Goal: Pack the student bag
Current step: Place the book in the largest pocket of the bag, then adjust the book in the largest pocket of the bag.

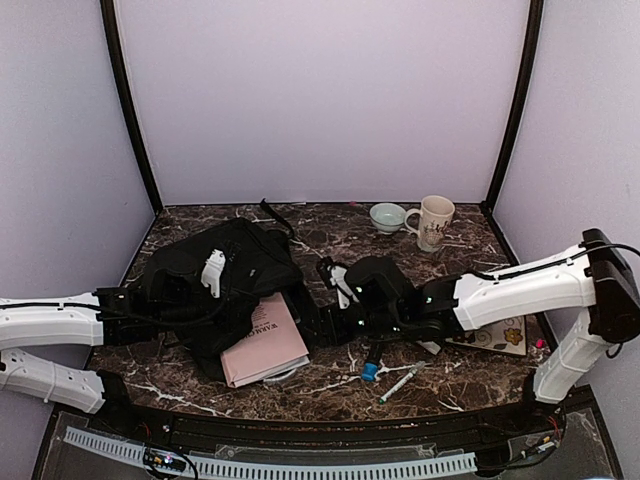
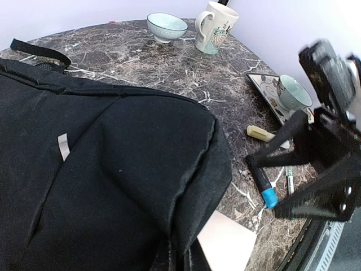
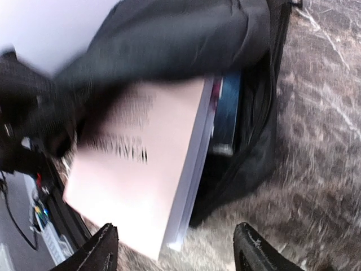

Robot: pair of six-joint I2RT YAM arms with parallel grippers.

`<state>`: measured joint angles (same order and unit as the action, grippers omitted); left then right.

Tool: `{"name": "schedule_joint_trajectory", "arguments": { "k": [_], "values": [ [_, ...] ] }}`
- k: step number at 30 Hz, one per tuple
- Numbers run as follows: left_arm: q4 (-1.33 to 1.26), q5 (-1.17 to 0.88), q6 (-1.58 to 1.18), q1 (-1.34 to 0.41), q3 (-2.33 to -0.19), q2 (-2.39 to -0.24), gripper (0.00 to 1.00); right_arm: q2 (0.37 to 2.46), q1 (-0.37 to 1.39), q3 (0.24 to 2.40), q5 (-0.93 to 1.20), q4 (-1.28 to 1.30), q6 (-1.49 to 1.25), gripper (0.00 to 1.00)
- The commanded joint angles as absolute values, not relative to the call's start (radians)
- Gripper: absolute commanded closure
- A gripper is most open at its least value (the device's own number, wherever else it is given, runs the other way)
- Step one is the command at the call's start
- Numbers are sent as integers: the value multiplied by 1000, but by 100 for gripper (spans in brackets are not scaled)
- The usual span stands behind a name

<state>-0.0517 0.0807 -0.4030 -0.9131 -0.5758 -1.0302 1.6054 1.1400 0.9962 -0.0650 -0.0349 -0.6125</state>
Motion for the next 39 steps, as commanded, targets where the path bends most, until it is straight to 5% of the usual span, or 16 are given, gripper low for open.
{"name": "schedule_joint_trajectory", "arguments": {
  "k": [1,14,39],
  "values": [
    [-121,98,-387,-917,-577,-1006,100,1569,1243,931,-201,34,-571,32],
    [-122,88,-397,-918,-583,-999,100,1784,1387,1005,-159,1,-556,59],
    [-160,-3,-397,-917,-568,-1049,100,2007,1206,1142,-33,-214,-586,69]
  ]
}}
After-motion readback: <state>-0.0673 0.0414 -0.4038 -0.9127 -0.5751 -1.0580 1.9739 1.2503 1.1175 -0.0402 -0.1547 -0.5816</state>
